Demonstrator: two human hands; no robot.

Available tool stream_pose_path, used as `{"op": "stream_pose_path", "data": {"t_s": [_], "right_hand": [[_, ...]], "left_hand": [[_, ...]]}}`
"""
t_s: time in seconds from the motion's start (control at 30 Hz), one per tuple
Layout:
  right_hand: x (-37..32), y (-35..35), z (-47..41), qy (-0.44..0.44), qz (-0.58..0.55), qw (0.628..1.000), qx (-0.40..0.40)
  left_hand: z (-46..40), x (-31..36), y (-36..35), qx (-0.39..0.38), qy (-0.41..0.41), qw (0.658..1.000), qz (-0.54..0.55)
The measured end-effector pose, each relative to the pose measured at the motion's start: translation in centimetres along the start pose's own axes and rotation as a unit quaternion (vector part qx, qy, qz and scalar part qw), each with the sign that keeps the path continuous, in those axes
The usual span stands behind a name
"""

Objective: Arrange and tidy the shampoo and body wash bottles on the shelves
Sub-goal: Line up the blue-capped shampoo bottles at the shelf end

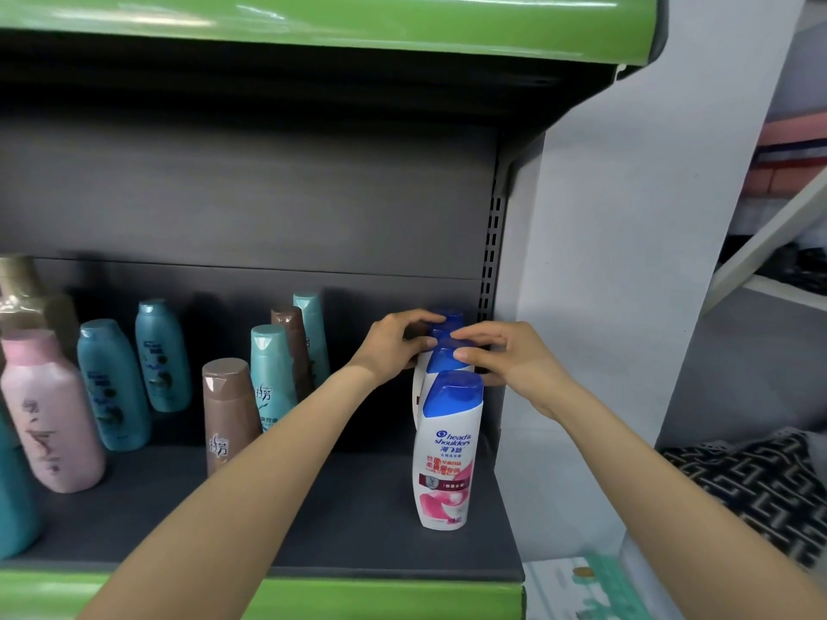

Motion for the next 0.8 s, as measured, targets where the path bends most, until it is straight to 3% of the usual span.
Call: {"op": "stream_pose_path", "data": {"t_s": [0.27,0.4,0.5,0.8], "right_hand": [[-1.1,3.2,-2.7,0.035,0.053,0.994,0.087],[-0.7,2.3,-6.2,0.012,0.129,0.991,0.037],[0.6,0.9,-7.5,-0.035,0.116,0.993,0.004],[1.9,-0.3,-7.4,-0.042,0.072,0.996,0.022]], "left_hand": [[-0.9,0.9,1.5,0.062,-0.030,0.996,-0.060],[-0.9,1.2,1.5,0.050,-0.054,0.992,-0.100],[-0.8,0.8,1.5,0.040,-0.045,0.994,-0.094],[-0.6,0.5,1.5,0.037,-0.022,0.994,-0.103]]}}
Point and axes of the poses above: each hand's wrist, its own z-axis away from the middle knuckle, its own y-axis out of the back of the hand, x = y × z, the point moved 8 cm from there along -z, towards the middle knuckle, and after that the axes turned 1 degree about -z, right-handed, at the moved point
